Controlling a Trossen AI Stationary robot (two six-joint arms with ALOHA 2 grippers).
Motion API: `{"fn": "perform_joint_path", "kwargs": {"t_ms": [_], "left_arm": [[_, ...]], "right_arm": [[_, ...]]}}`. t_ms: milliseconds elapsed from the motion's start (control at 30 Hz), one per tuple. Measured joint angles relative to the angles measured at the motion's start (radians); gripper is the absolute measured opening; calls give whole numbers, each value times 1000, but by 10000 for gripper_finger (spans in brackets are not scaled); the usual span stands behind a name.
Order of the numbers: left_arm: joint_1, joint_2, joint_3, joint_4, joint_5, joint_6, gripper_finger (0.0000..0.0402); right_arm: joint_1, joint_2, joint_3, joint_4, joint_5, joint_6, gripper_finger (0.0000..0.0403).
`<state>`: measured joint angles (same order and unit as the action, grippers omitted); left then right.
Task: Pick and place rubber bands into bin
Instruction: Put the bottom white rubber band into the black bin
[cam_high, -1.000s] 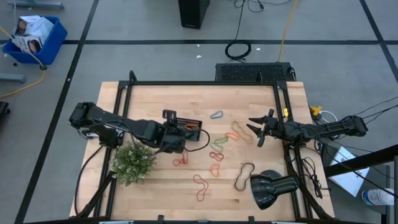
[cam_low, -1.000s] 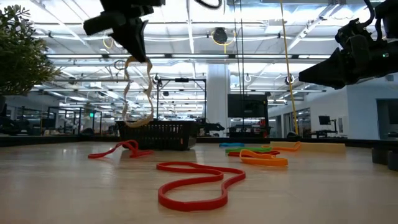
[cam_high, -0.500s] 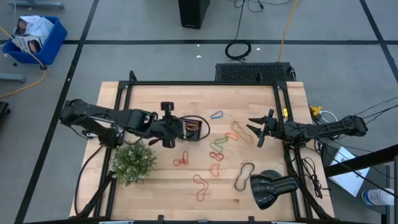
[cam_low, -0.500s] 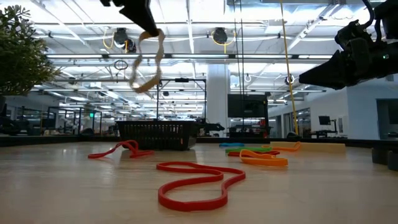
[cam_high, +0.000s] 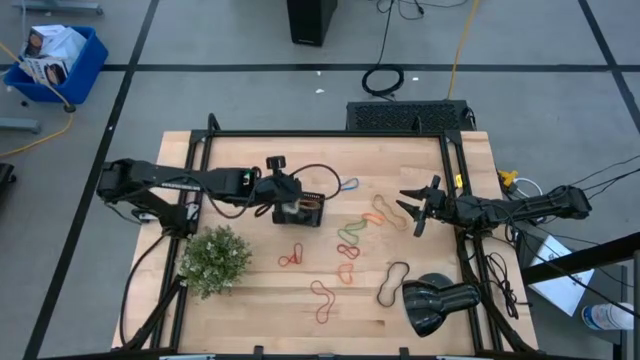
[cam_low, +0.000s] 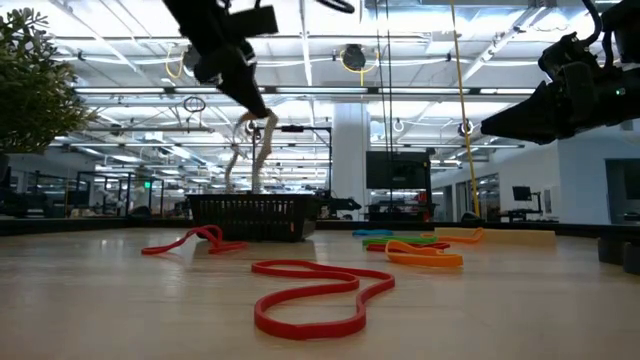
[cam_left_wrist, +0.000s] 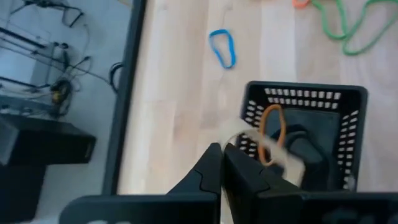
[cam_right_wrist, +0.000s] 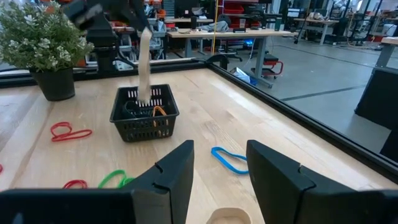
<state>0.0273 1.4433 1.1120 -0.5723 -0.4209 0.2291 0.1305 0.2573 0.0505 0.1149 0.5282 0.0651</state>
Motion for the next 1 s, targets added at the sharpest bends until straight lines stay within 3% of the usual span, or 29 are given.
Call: {"fn": "perform_joint_path", "kwargs": {"t_ms": [500, 767, 1000], "left_arm": [[40, 0, -283, 417, 167, -51, 14], [40, 0, -403, 587, 167, -108, 19], [41, 0, -417, 626, 162, -131, 9]], "right_arm": [[0, 0, 0, 0, 0, -2, 141], [0, 0, 0, -1, 0, -2, 141], [0, 0, 0, -1, 0, -2, 141]]}}
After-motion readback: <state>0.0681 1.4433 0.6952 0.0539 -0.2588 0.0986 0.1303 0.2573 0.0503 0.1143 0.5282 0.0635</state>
